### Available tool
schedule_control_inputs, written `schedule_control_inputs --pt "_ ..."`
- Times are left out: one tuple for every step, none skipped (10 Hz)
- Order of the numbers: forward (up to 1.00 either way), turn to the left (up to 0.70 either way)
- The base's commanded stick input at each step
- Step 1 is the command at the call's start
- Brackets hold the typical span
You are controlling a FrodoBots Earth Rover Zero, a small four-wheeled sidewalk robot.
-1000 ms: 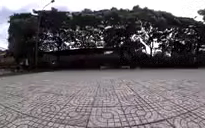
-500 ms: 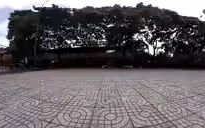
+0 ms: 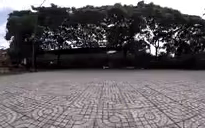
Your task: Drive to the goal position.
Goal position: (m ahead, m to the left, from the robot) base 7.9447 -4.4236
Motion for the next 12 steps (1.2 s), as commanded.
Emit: schedule_control_inputs --pt "1.0 0.0" --pt "1.0 0.0" --pt "1.0 0.0" --pt "1.0 0.0" --pt "1.0 0.0" --pt "1.0 0.0" --pt "1.0 0.0" --pt "1.0 0.0" --pt "1.0 0.0" --pt "1.0 0.0" --pt "1.0 0.0" --pt "1.0 0.0"
